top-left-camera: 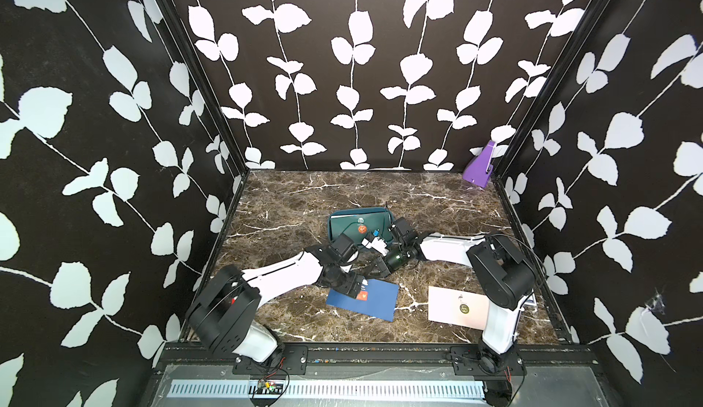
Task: Put the sealed envelopes into the storage box
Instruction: Pick up the envelope from the center of the board, then move the storage box to the center of the board, then place the envelope in the storage box.
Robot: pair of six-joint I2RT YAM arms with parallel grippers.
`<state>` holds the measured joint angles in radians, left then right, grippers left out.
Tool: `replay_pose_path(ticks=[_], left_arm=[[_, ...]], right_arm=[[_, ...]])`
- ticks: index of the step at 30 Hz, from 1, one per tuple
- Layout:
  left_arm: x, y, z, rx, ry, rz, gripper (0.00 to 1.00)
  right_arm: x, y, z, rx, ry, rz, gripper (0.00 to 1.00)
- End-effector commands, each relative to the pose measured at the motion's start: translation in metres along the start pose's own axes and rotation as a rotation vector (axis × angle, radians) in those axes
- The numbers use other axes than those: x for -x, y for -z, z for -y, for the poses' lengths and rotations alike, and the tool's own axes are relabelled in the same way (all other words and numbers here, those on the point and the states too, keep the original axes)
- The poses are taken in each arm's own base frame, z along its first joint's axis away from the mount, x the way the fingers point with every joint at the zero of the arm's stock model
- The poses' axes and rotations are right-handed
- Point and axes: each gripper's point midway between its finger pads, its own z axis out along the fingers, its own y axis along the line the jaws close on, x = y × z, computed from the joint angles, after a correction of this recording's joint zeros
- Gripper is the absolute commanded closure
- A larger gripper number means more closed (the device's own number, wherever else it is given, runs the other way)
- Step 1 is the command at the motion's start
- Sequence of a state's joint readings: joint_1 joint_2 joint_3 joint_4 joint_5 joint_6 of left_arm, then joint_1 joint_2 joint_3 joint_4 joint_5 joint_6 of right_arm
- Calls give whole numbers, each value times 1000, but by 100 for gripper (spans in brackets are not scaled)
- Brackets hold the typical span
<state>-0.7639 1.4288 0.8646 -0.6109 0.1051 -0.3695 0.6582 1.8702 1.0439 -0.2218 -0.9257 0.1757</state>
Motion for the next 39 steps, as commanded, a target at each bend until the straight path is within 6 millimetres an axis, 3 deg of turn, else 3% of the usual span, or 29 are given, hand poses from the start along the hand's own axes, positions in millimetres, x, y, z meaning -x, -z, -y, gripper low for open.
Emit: replay_pose_path(ticks=[1,3,6,11,15,19,21,24,31,39], left_arm=[[27,63,-14,98,102,133,7],[34,88,-35,214,148,181,7],[42,103,-72,336,233,210,9],[76,79,-97,279,315,245,20],[105,65,-102,278,329,257,22],[124,52,-111,279,372,273,24],[131,45,-116,285,394,272,25],[134,32,-123,309,398,244,32],[120,6,-128,316,380,171,64],[108,7,-125,288,270,132,91]], right_arm=[[6,17,-15,-27,47,-2,100],[7,23,-21,-40,56,10,100],[10,35,-29,-73,66,27,100],[10,53,-40,-134,77,27,100],[9,65,-47,-172,72,23,100],[4,66,-46,-185,51,10,100],[7,74,-56,-184,73,35,100],[10,79,-62,-187,80,55,100],[34,109,-87,-243,142,141,100],[61,136,-87,-368,225,175,100]])
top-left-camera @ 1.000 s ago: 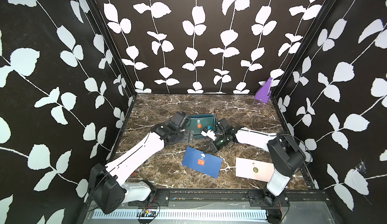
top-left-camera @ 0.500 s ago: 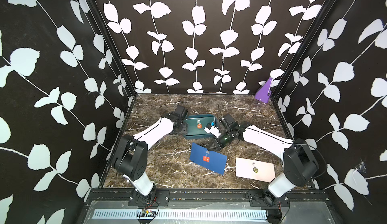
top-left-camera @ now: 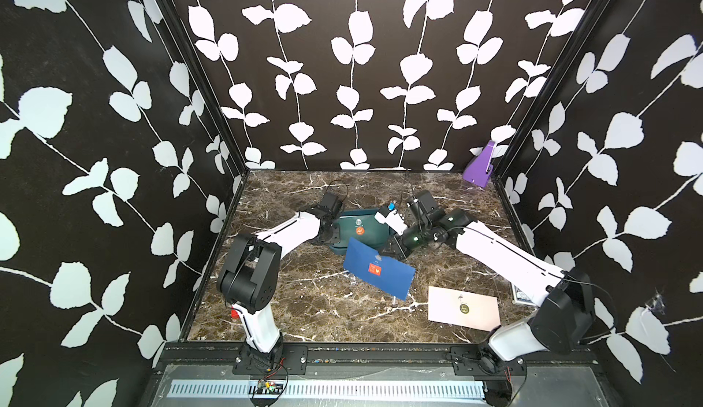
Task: Put the sealed envelopes into the storage box
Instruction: Place the envelope in the storage box.
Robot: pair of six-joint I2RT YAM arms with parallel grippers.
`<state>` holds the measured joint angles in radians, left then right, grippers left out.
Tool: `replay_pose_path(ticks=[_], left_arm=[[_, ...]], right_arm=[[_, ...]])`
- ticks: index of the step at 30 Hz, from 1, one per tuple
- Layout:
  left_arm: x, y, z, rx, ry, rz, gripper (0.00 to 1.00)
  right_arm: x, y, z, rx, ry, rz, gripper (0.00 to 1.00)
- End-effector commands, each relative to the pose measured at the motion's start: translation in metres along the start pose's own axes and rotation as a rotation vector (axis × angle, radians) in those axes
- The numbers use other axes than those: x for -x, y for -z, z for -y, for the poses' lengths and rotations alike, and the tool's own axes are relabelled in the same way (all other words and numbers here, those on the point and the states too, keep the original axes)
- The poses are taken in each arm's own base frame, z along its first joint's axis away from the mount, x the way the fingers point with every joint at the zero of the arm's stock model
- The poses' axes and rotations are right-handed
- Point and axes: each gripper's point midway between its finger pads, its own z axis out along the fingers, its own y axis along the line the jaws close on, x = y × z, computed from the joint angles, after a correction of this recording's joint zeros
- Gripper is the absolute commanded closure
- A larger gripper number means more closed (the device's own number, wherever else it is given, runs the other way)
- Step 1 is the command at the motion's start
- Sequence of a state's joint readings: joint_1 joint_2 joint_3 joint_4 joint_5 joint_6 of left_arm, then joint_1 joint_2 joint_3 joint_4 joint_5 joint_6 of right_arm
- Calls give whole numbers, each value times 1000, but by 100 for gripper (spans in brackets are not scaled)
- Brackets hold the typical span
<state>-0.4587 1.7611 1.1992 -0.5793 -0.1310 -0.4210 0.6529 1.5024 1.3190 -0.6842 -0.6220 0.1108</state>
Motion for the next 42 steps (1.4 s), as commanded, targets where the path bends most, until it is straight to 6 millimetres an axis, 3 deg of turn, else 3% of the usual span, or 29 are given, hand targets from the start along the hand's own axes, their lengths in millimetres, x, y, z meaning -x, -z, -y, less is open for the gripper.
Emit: replay_pose_path(ticks=[1,7,13,24,33,40,42], left_arm=[[-9,13,-1,-33,-106,-16,93],[-31,22,20,-194,-262,-70,100],[-47,34,34,-318,-334,-64,100],[-56,31,41,-376,-269,-66,100],[-54,28,42,-378,-173,-66,100],[-50,28,36,-347,-138,-54,100],[-48,27,31,-326,-105,-53,100]], right_arm=[[18,13,13,-80,52,22,100],[40,20,30,-81,66,49,100],[38,-1,50,-64,51,-49,100],[44,-47,71,3,-25,-54,100],[28,-73,83,32,-45,30,100],[11,-81,85,46,-50,2,100],[8,-81,89,23,-68,-6,87]])
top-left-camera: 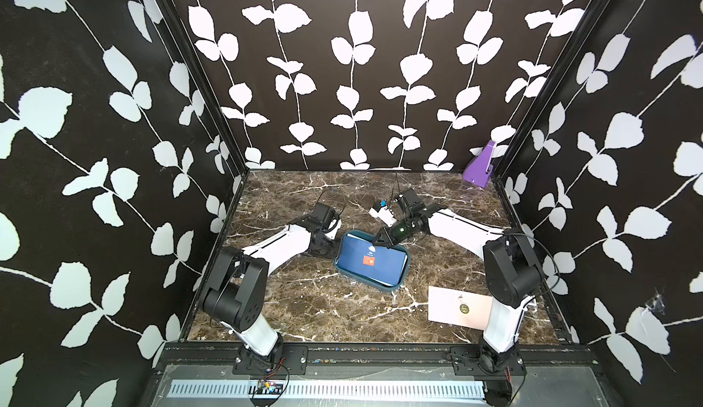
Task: Put the sealed envelopes into the storage box
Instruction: Place the envelope in the storage box, then pick up the envelope from the center of the board.
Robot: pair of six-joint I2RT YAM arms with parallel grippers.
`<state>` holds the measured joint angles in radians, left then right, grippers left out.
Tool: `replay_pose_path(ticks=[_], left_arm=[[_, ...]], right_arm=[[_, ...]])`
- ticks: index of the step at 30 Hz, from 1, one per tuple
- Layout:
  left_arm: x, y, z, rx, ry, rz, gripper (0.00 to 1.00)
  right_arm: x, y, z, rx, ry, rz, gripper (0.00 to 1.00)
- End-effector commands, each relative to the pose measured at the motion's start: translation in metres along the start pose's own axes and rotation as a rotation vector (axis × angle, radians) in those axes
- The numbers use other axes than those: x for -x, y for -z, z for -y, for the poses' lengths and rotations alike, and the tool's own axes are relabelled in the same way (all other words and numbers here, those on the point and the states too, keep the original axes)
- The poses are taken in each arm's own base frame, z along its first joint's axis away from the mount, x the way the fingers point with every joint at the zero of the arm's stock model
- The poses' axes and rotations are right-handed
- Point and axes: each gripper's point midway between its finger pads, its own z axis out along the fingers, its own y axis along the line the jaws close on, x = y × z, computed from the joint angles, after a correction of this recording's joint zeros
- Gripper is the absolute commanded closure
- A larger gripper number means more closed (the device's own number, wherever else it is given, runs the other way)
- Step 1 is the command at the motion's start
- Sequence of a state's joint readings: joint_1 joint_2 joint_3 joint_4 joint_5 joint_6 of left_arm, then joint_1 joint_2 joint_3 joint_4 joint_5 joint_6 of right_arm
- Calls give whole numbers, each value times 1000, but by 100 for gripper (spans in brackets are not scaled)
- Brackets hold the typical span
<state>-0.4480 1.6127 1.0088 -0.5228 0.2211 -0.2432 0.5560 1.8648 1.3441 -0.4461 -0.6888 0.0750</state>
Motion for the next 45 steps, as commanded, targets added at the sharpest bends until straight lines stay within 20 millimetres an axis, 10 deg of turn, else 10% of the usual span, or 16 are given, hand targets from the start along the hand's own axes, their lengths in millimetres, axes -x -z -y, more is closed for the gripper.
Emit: replay_pose_path(ticks=[1,8,12,21,28,36,45], left_arm=[[7,11,-6,26,75,50,100],[16,13,-31,150,158,73,100],[25,15,-46,207,216,103,100],[60,25,-49,247,302,162,75],[78,77,-52,335,278,233,54],[18,110,-15,378,144,138,52],[-86,76,71,222,54,-17,51]], right_arm=[[3,5,-4,-8,11,30,81],[34,53,7,-128,-52,157,50],[34,83,28,-230,-183,222,12],[-59,123,75,-558,-576,209,1],[-161,155,62,-758,-737,43,1],[-243,153,37,-852,-819,-131,1],[-234,77,30,-718,-743,-154,6]])
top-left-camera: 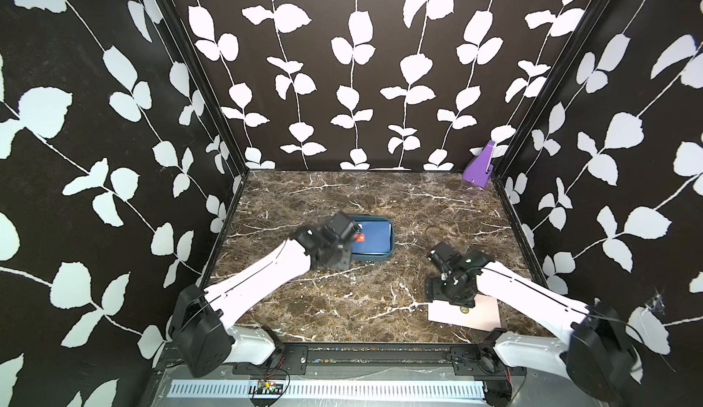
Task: Put the sealed envelopes into the storage box
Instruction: Pick up the envelope from the center of the board.
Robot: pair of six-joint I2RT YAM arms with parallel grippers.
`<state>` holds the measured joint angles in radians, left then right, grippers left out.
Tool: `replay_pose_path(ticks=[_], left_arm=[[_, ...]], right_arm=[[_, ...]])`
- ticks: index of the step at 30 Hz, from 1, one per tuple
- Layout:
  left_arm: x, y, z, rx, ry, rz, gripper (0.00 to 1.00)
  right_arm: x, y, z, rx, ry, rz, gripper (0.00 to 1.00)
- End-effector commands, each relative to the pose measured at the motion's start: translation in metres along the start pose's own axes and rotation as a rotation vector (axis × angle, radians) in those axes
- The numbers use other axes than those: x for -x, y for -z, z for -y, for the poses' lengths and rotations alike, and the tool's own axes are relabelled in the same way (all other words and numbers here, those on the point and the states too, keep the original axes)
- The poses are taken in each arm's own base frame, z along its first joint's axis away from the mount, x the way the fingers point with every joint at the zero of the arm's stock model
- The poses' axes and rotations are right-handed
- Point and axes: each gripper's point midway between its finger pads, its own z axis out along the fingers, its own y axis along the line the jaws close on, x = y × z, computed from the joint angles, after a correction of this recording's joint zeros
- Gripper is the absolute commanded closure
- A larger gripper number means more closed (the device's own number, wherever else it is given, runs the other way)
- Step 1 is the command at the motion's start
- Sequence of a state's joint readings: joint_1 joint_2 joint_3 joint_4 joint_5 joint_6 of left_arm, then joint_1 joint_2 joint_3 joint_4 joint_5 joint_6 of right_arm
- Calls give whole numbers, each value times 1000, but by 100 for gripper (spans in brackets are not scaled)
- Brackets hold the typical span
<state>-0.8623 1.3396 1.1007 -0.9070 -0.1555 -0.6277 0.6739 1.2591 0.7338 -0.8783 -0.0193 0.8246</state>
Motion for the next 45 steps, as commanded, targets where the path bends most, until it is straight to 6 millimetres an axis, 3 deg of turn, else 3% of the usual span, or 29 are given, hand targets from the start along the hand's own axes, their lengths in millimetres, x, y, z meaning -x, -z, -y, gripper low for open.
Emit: replay_pose_path(ticks=[1,4,7,13,17,20,22,25,28,33,36,40,45], left_arm=[[-37,-9,17,-21,45,-93,51],[-51,-18,41,-56,41,-129,51],[-55,-25,48,-68,68,-148,50],[-47,-22,32,-25,120,-102,49],[-44,-15,17,-1,150,-84,48],[-44,-13,5,6,174,-81,48],[-44,-14,1,5,175,-87,47],[-45,-17,4,-11,154,-101,43],[-44,-22,16,-60,140,-117,40],[-41,-37,50,-199,159,-133,39],[-41,-49,68,-227,151,-148,37],[-35,-72,87,-270,144,-139,36],[-34,-101,105,-301,96,-169,36]], right_arm=[[7,-19,-32,83,1,21,7],[6,-33,-61,126,42,7,7],[4,-41,-97,186,80,9,8],[8,-43,-164,325,101,28,8],[7,-33,-207,396,182,10,9],[11,-18,-220,412,206,19,8],[16,-6,-212,395,195,50,2],[25,6,-181,332,167,73,1],[34,13,-133,262,110,90,1],[37,7,-53,161,8,55,1],[31,2,-22,110,-21,19,1],[26,-8,-9,113,-42,-6,1],[25,-22,-15,181,-62,-18,1]])
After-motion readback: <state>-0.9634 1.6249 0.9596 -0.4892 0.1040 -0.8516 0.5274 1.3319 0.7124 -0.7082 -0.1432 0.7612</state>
